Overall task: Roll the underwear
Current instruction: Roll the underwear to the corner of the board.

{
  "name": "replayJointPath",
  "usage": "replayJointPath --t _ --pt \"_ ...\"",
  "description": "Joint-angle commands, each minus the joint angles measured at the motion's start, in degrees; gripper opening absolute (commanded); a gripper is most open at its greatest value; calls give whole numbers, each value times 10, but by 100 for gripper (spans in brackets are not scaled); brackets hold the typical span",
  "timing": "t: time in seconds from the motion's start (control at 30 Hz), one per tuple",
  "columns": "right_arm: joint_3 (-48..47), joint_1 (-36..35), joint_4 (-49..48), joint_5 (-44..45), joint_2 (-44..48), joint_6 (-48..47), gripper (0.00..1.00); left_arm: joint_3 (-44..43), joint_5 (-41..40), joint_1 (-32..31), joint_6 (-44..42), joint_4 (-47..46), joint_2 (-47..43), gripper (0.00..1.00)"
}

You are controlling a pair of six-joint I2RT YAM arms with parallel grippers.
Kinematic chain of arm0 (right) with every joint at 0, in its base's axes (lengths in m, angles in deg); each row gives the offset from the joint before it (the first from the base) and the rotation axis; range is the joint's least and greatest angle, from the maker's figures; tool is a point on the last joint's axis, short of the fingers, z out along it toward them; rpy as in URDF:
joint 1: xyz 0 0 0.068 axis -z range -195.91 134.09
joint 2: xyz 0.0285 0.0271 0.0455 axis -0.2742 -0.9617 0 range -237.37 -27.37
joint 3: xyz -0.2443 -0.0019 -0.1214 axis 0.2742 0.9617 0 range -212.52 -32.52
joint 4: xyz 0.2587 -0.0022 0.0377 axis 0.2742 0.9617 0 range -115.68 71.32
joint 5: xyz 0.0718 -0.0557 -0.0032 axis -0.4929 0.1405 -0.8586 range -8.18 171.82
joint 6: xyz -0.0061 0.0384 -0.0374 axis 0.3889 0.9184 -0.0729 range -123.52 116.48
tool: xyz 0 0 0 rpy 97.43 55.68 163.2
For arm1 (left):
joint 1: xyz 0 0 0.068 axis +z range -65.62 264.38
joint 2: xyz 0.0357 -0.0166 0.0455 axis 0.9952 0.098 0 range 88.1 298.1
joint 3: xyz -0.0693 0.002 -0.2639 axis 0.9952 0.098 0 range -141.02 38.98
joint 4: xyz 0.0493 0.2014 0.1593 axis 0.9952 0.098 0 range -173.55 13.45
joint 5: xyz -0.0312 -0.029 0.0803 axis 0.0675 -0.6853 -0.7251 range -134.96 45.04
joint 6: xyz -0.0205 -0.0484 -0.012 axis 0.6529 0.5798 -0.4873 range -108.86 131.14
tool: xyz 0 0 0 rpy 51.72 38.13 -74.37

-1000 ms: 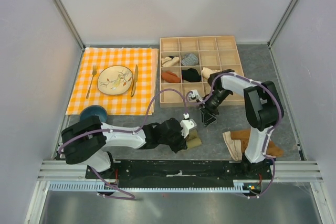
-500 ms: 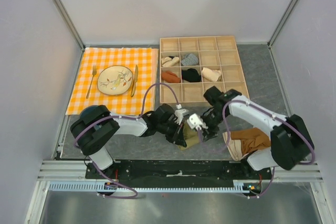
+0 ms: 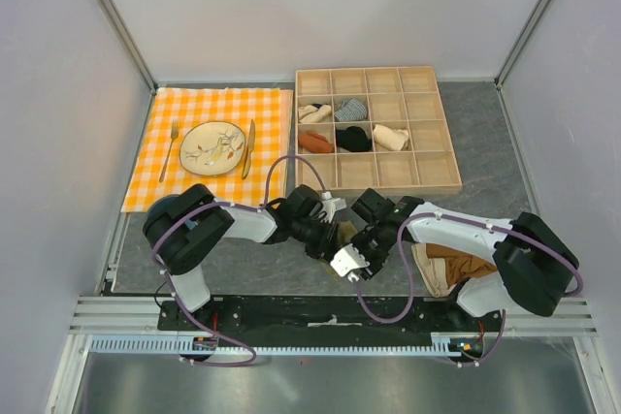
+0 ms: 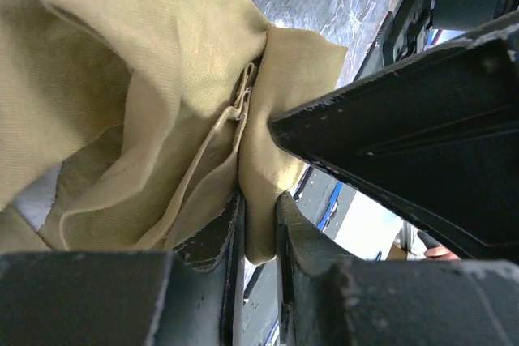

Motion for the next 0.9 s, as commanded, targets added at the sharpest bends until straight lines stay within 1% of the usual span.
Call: replayJointPath --t 0.0,0.07,0.13,0.17,0.2,0.3,0.33,0.37,0.4,0.43,0.47,0.5,0.53,0.6,0.63,0.67,0.7,0.77,0.87 --pt "23 -7 -45 42 -16 8 57 11 -71 10 9 74 24 24" --pt "29 -11 -55 47 -23 12 54 11 -71 15 13 74 19 24" --pt "30 -12 -57 54 -33 17 52 14 -77 19 19 74 6 29" --pt "29 -13 -57 57 -38 20 48 14 -87 21 19 75 -2 31" --pt "29 -13 -57 58 -41 22 45 16 -93 22 21 75 -25 35" --pt "25 -14 -53 65 -51 29 37 23 -134 25 16 84 -71 42" --pt "23 -14 -48 65 -53 30 36 26 -148 25 9 91 -108 44" --pt "17 -14 -42 63 -56 30 33 33 -178 25 2 94 -127 45" --pt "12 -14 -35 60 -58 31 32 39 -188 25 -4 96 -145 47" --pt "7 -14 -20 58 -64 32 31 46 -202 25 -14 100 -186 47" --pt "-3 -14 -12 49 -67 32 29 61 -226 25 -20 100 -206 48" --pt "-8 -14 -5 43 -70 32 29 70 -237 24 -33 100 -229 52" --pt "-14 -14 11 37 -78 30 28 79 -247 24 -39 98 -271 53" --pt "-34 -13 25 17 -94 34 28 108 -276 22 -67 97 -321 55" --pt "-43 -13 44 10 -101 35 27 118 -287 16 -76 98 -369 55" --pt "-64 -12 58 -6 -110 34 27 136 -316 9 -85 101 -392 55" --pt "-76 -8 70 -14 -129 34 27 145 -328 2 -101 100 -415 55" --pt "-109 -1 102 -32 -147 36 26 167 -371 -30 -117 97 -481 55" --pt "-145 17 133 -63 -179 45 26 194 -419 -68 -138 91 -554 56"
